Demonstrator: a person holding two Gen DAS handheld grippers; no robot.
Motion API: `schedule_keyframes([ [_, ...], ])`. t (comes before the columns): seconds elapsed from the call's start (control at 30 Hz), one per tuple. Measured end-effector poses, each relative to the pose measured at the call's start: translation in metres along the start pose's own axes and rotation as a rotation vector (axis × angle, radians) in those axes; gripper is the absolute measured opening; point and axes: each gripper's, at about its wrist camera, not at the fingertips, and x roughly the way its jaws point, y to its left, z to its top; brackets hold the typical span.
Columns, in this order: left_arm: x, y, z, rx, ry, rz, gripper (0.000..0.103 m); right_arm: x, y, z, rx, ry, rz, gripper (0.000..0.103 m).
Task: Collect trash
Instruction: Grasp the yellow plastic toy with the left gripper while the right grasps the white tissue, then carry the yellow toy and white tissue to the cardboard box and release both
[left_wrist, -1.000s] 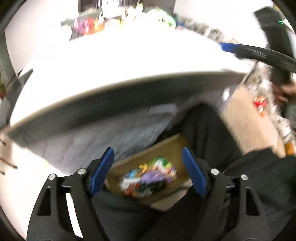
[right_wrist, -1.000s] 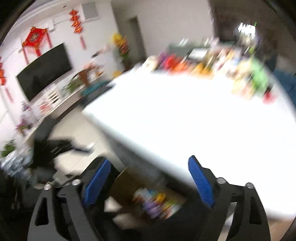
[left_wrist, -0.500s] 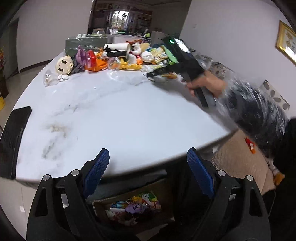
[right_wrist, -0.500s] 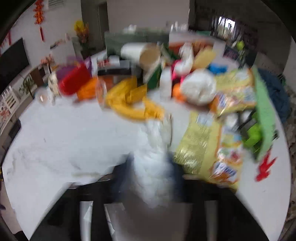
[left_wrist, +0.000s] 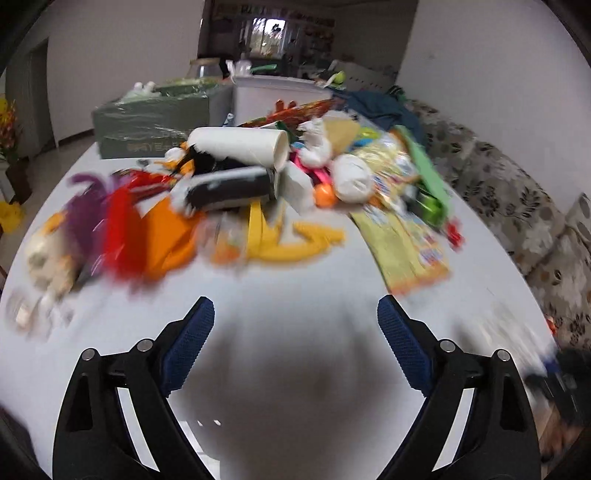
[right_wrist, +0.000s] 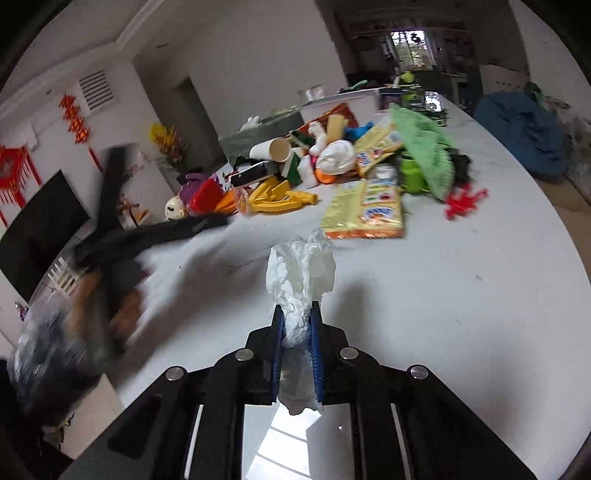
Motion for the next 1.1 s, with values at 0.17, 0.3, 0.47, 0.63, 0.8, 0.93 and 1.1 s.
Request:
schedule_keyframes([
  [0.17,0.058,0.013,0.038,-0.062,0.068,0.076,0.088,-0.013,-0.01,-0.005,0.002,-0.022,0.024,0.014],
  [0.3,0.087,0.009,0.047,-0.014,0.117,0.055,0.091,-0.01,-0.019,-0.006,0.029,-0.022,0.05,0.015],
  [0.47,0.068,-0.017,0.018,0.13,0.115,0.082,0.054,-0.01,-0.017,-0.01,0.041,-0.026,0.056,0.015],
  [0.63,-0.003,-0.022,-0.038,0.153,0.017,-0.062,0.049,-0.023,-0.005,-0.015,0.03,-0.041,0.054,0.015],
  [0.8,-0.103,-0.015,-0.087,0.109,-0.184,-0.175,0.048,-0.036,0.026,-0.027,-0.006,-0.048,0.072,0.016],
  [0.93,-0.158,-0.017,-0.121,0.128,-0.26,-0.156,0.048,-0.038,0.05,-0.042,-0.01,-0.029,0.112,0.016],
  [1.1,-0.201,-0.024,-0.155,0.165,-0.275,-0.142,0.046,-0.04,0.081,-0.067,-0.019,0.024,0.172,0.016],
])
